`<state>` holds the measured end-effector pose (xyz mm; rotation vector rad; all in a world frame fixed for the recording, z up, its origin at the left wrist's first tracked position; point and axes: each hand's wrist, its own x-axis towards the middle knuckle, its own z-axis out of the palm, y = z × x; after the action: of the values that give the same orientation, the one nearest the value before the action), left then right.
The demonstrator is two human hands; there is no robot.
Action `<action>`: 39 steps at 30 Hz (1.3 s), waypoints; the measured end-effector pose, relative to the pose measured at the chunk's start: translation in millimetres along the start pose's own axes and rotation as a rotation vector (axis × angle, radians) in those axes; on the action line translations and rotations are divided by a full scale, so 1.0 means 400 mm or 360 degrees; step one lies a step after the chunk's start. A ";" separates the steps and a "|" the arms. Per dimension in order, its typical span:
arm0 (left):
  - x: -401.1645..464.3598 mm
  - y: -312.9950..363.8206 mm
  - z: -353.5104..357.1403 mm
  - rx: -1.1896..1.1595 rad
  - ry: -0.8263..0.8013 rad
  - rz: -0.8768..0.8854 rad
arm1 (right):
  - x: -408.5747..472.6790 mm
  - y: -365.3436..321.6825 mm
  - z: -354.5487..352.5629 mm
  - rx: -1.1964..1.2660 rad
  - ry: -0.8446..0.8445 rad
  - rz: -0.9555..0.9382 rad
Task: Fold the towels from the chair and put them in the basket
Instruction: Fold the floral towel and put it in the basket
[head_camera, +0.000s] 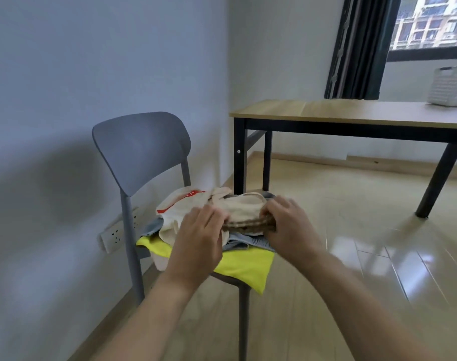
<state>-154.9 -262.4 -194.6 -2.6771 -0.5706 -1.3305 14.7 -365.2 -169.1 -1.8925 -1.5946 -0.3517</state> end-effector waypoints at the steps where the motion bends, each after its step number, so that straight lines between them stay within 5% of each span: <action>1: -0.051 0.001 0.026 -0.0011 -0.0097 -0.0054 | -0.040 0.010 0.030 -0.0060 -0.0104 0.0043; 5: -0.179 -0.014 0.087 -0.0141 -0.0607 -0.0126 | -0.188 0.047 0.133 0.0060 -0.0605 0.0362; 8: -0.200 -0.024 0.089 -0.0352 -0.0809 -0.0236 | -0.223 0.063 0.147 0.0174 -0.0740 0.0538; 16: -0.150 -0.021 0.099 -0.0412 -0.0676 -0.0201 | -0.205 0.096 0.133 0.0525 -0.0666 0.0639; 20: -0.119 -0.030 0.103 -0.0521 -0.0941 -0.0119 | -0.193 0.103 0.134 0.0626 -0.0692 0.0576; 33: -0.133 -0.052 0.105 -0.0716 -0.1150 -0.0612 | -0.181 0.137 0.154 0.0619 -0.0602 0.0368; 35: -0.137 -0.054 0.103 -0.0988 -0.1159 -0.0835 | -0.183 0.135 0.157 0.0664 -0.0546 0.0354; 39: -0.093 -0.062 0.129 -0.1538 -0.0794 -0.1802 | -0.185 0.117 0.162 0.0773 -0.0447 0.0388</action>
<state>-146.0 -237.5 -257.5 -3.6397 -2.2640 -1.2299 30.0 -386.7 -274.9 -1.7687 -1.4301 0.3897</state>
